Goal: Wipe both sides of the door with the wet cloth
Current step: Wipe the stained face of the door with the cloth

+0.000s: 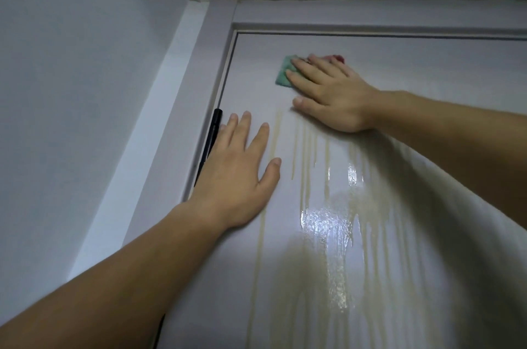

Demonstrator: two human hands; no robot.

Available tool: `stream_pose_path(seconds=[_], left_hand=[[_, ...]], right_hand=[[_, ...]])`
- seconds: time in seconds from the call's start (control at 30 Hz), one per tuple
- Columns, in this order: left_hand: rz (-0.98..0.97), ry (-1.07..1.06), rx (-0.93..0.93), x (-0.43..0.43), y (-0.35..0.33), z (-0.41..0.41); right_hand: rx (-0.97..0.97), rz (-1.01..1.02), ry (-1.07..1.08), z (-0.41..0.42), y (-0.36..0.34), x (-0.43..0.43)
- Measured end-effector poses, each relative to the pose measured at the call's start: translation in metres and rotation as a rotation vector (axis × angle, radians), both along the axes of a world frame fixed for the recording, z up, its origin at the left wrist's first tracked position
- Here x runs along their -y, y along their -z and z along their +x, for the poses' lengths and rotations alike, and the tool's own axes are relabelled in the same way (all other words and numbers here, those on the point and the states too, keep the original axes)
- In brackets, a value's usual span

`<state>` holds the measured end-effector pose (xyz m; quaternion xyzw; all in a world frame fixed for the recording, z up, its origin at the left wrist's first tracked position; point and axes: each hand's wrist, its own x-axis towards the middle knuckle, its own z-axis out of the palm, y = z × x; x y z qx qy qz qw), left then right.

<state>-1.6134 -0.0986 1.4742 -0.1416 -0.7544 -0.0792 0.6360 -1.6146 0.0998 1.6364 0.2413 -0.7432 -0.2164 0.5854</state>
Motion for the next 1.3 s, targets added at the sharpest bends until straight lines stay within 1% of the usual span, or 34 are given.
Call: stream_pose_path(seconds=[0.03, 0.13, 0.17, 0.2, 0.3, 0.33, 0.37, 0.4, 0.47, 0.5, 0.53, 0.57, 0.67, 0.7, 0.73, 0.83, 0.87, 0.9, 0.97, 1.0, 1.03, 1.07, 1.17, 1.2, 1.23, 1.3], left_hand=[[0.002, -0.003, -0.001, 0.0, 0.0, 0.0], [0.016, -0.014, 0.011, -0.003, -0.001, 0.001], [0.028, -0.02, 0.014, -0.005, -0.002, 0.002], [0.044, -0.025, 0.017, -0.007, -0.003, 0.003], [0.074, -0.056, 0.001, -0.016, -0.008, 0.005], [0.064, -0.068, -0.007, -0.019, -0.01, 0.006], [0.044, -0.075, -0.007, -0.022, -0.011, 0.007], [0.024, -0.076, 0.003, -0.025, -0.013, 0.007], [-0.009, -0.075, 0.024, -0.028, -0.015, 0.008], [-0.028, -0.082, 0.025, -0.03, -0.017, 0.007], [-0.052, -0.092, 0.022, -0.033, -0.017, 0.007], [-0.075, -0.103, 0.015, -0.037, -0.018, 0.007], [-0.091, -0.127, 0.003, -0.05, -0.019, 0.005], [-0.083, -0.128, 0.005, -0.052, -0.02, 0.003], [-0.074, -0.127, 0.008, -0.054, -0.02, 0.003], [-0.055, -0.125, -0.001, -0.055, -0.019, 0.003], [-0.053, -0.132, -0.006, -0.055, -0.019, 0.003], [-0.053, -0.144, -0.012, -0.056, -0.018, 0.002], [-0.046, -0.163, -0.012, -0.058, -0.018, 0.002], [-0.038, -0.165, -0.013, -0.059, -0.018, 0.002], [-0.032, -0.164, -0.016, -0.059, -0.019, 0.003], [-0.032, -0.165, -0.018, -0.06, -0.02, 0.004], [-0.019, -0.186, -0.01, -0.064, -0.02, 0.005], [-0.006, -0.19, -0.013, -0.066, -0.02, 0.005], [0.013, -0.192, -0.019, -0.07, -0.021, 0.006], [0.045, -0.196, -0.036, -0.079, -0.022, 0.006]], right_hand=[[0.001, -0.041, 0.012, 0.002, -0.011, -0.006], [0.015, -0.303, 0.056, 0.01, -0.045, -0.017], [0.013, -0.313, 0.058, 0.009, -0.043, -0.013], [0.012, -0.27, 0.056, 0.009, -0.034, -0.009], [0.027, -0.014, 0.004, 0.004, 0.008, -0.012], [0.028, 0.03, 0.013, 0.004, 0.008, -0.02], [0.018, 0.022, 0.025, 0.005, 0.0, -0.028], [0.007, -0.037, 0.042, 0.006, -0.015, -0.036], [0.002, -0.22, 0.077, 0.009, -0.041, -0.045], [0.004, -0.268, 0.074, 0.009, -0.045, -0.043], [0.002, -0.264, 0.069, 0.009, -0.04, -0.039], [0.002, -0.214, 0.056, 0.009, -0.028, -0.035], [0.006, 0.028, 0.0, 0.004, 0.008, -0.048], [0.003, 0.049, 0.003, 0.003, 0.004, -0.056], [0.001, 0.009, 0.018, 0.005, -0.006, -0.063], [-0.005, -0.241, 0.051, 0.007, -0.04, -0.074], [-0.009, -0.256, 0.051, 0.005, -0.037, -0.07], [-0.018, -0.222, 0.045, 0.004, -0.028, -0.065], [-0.017, -0.042, 0.024, 0.001, 0.0, -0.064], [-0.017, 0.037, 0.019, -0.001, 0.008, -0.07], [-0.019, 0.069, 0.027, -0.001, 0.005, -0.079], [-0.018, 0.044, 0.039, 0.001, -0.005, -0.087], [-0.012, -0.2, 0.049, 0.006, -0.041, -0.099], [-0.018, -0.227, 0.048, 0.005, -0.042, -0.097], [-0.02, -0.211, 0.039, 0.004, -0.035, -0.092], [-0.011, -0.091, 0.001, 0.003, -0.006, -0.086]])
